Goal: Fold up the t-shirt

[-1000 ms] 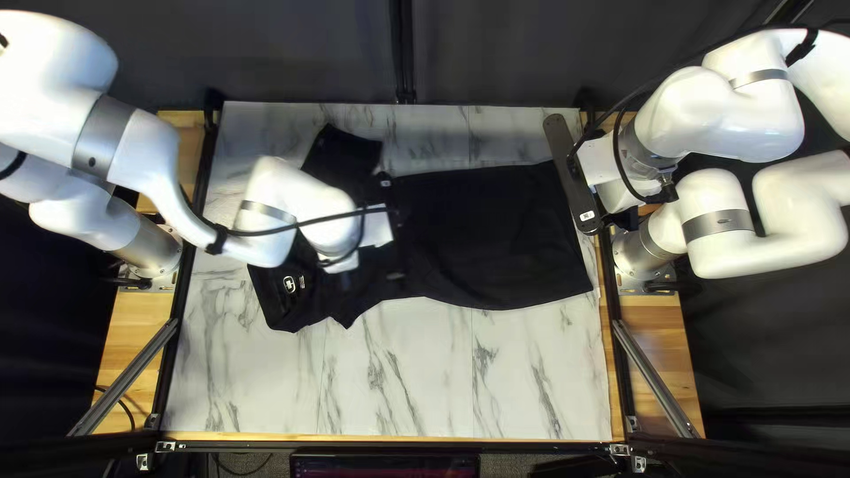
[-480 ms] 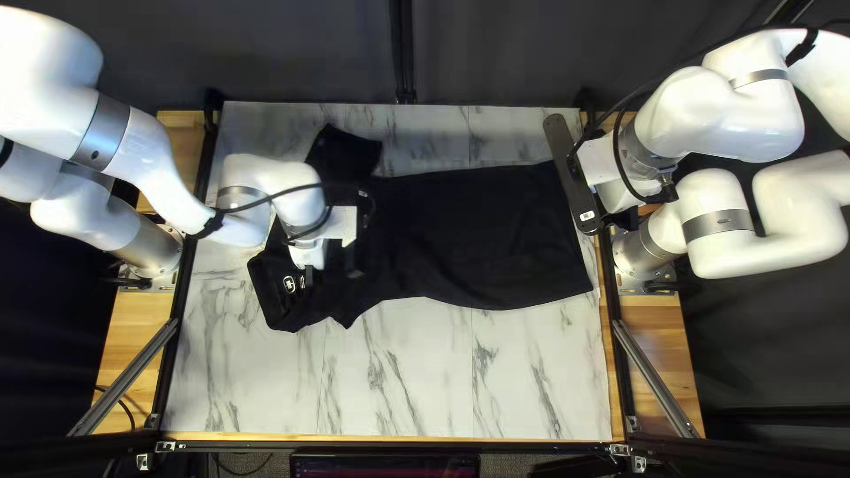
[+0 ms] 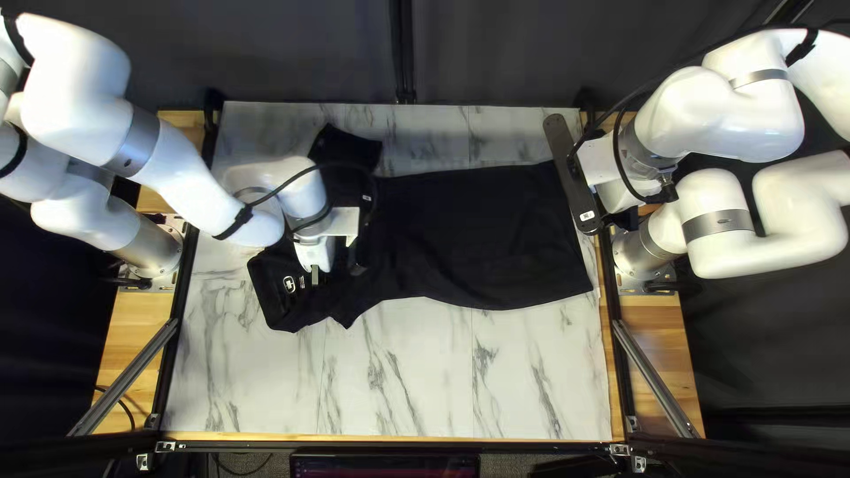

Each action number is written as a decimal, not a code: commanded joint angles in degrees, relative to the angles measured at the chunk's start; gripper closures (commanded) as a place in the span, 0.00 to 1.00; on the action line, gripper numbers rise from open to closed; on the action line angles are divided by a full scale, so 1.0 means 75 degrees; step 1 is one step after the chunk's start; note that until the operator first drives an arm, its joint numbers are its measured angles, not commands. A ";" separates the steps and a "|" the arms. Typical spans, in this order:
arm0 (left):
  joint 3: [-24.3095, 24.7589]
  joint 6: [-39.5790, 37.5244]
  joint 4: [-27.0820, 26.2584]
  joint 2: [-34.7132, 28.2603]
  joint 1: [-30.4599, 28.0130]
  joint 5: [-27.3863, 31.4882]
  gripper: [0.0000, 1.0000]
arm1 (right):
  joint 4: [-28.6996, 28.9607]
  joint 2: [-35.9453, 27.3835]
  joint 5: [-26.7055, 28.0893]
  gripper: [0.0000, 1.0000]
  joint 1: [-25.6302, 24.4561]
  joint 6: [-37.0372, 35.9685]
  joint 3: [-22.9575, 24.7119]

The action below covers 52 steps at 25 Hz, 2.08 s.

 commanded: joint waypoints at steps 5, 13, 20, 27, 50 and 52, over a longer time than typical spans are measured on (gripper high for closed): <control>0.0107 -0.1866 0.0871 -0.1244 -0.1108 0.0735 1.00 | 0.0000 0.0000 0.0000 0.00 0.0000 0.0000 0.0000; -0.0190 -0.3454 0.1635 -0.1729 -0.2230 0.1378 1.00 | 0.0000 0.0000 0.0000 0.00 0.0000 0.0000 0.0000; -0.0382 -0.4136 0.1894 -0.1898 -0.2737 0.1674 1.00 | 0.0000 0.0000 0.0000 0.00 0.0000 0.0000 0.0000; -0.0554 -0.4561 0.1999 -0.2008 -0.3162 0.1804 1.00 | 0.0000 0.0000 0.0000 0.00 0.0000 0.0000 0.0000; -0.0394 -0.3187 0.2418 -0.2886 -0.0716 0.2744 1.00 | 0.0000 0.0000 0.0000 0.00 0.0000 0.0000 0.0000; -0.0234 -0.3120 0.2417 -0.2947 -0.0510 0.2618 1.00 | 0.0000 0.0000 0.0000 0.00 0.0000 0.0000 0.0000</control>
